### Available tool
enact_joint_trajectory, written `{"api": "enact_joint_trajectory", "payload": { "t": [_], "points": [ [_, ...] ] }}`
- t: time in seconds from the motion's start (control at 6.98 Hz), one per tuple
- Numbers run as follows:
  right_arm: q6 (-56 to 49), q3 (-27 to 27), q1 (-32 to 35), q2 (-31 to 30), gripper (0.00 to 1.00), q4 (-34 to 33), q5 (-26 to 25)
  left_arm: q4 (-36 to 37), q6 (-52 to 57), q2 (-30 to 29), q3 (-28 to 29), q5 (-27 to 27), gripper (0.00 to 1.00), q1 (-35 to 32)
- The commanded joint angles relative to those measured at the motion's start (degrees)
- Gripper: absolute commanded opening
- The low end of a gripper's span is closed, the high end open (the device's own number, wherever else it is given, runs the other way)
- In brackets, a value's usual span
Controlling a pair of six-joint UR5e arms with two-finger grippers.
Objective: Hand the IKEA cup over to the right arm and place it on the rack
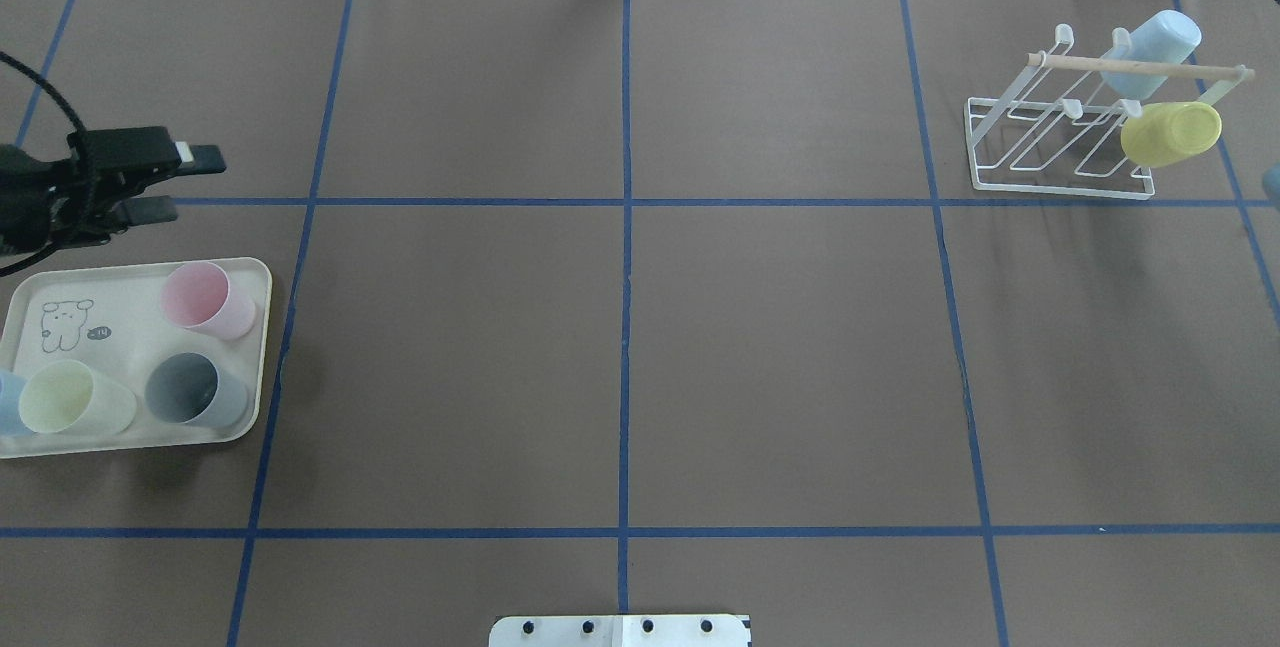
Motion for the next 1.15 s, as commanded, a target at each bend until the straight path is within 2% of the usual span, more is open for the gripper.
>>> {"api": "enact_joint_trajectory", "payload": {
  "t": [0.0, 0.14, 0.29, 0.57, 0.86, 1.0],
  "points": [
    [13.16, 11.75, -1.27, 0.01, 1.0, -8.09, 5.58, 0.21, 13.25, 10.89, -2.06, -1.32, 1.0, -0.85],
    [19.94, 13.98, -4.85, 0.37, 1.0, -8.03, 5.79, 0.29, 21.23, 15.03, -1.81, -2.98, 1.0, -1.29],
    [22.97, 14.26, -6.98, 1.33, 1.0, -7.86, 5.53, 0.55, 23.4, 15.51, -1.19, -4.39, 1.0, -1.47],
    [30.17, 14.26, -9.62, 3.61, 1.0, -7.42, 5.44, 2.48, 29.72, 11.24, 4.14, -8.61, 1.0, -1.29],
    [33.97, 15.4, -10.77, 4.67, 1.0, -7.42, 5.44, 8.53, 30.36, 3.77, 8.64, -9.24, 1.0, -1.03],
    [35.03, 15.58, -11.39, 5.2, 1.0, -7.42, 5.44, 9.08, 33.59, 3.65, 9.79, -9.15, 1.0, -1.03]
  ]
}}
